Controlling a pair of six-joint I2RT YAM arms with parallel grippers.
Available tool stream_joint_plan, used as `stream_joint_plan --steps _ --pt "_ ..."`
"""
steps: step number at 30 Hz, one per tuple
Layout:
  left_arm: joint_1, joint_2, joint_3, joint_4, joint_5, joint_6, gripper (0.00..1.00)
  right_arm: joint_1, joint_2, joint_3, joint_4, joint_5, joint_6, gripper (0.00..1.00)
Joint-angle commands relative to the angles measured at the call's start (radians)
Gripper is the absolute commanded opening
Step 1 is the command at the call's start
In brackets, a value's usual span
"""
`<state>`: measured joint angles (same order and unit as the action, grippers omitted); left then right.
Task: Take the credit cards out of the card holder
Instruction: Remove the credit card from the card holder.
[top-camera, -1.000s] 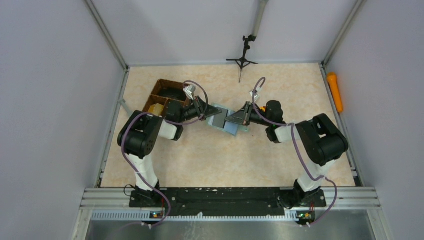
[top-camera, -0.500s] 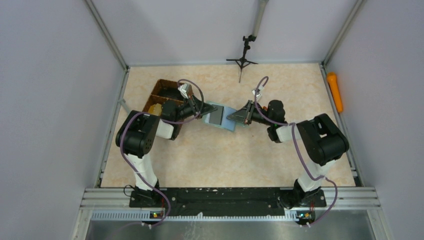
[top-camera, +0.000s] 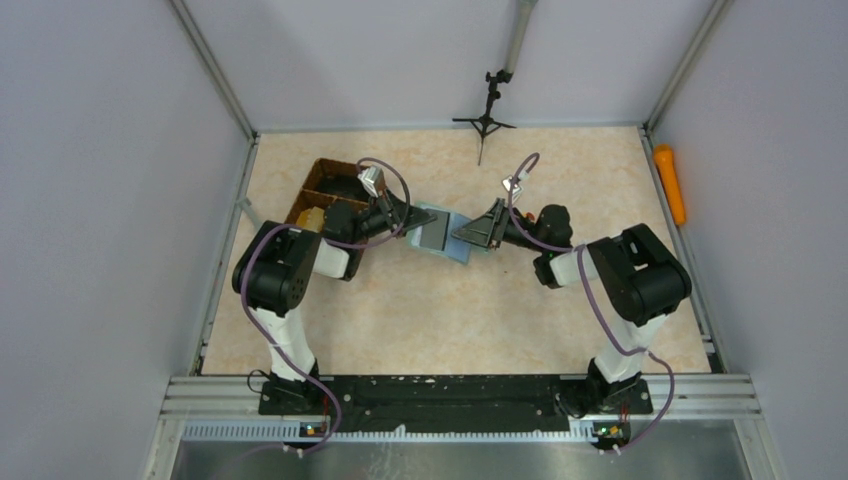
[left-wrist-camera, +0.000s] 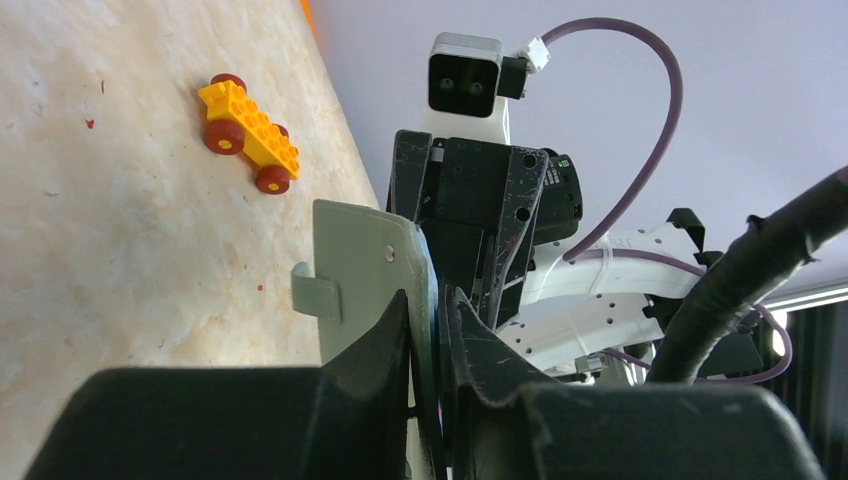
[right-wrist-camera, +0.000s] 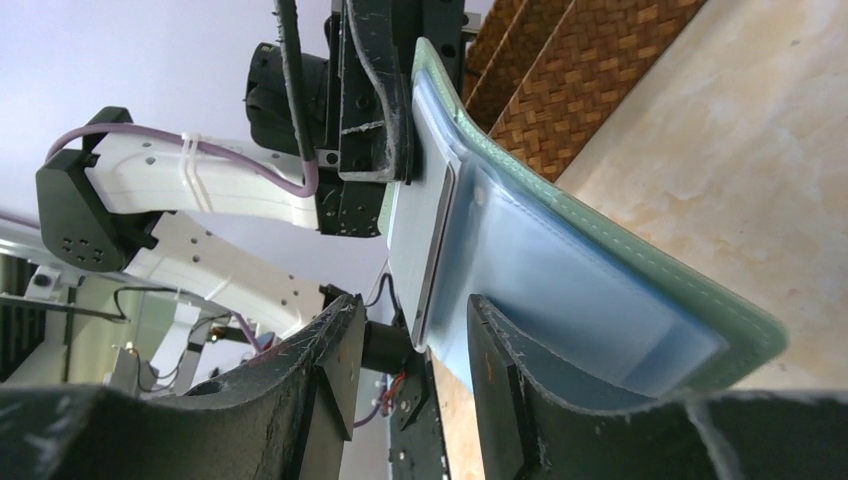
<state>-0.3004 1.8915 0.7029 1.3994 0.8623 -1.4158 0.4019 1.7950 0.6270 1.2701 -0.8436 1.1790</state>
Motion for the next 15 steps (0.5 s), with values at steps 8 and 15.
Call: stream_joint_plan --steps 8,15 --pt "-0.054 -0.015 -0.003 0.055 -0.04 0.034 0.11 0.035 0.007 0.042 -0.012 -0.011 -0.038 0.36" --pt "-0.061 -0.024 -0.003 0.035 -0.046 0.049 0.26 0.034 -0.003 0.042 -0.041 -0.005 -0.054 0.06"
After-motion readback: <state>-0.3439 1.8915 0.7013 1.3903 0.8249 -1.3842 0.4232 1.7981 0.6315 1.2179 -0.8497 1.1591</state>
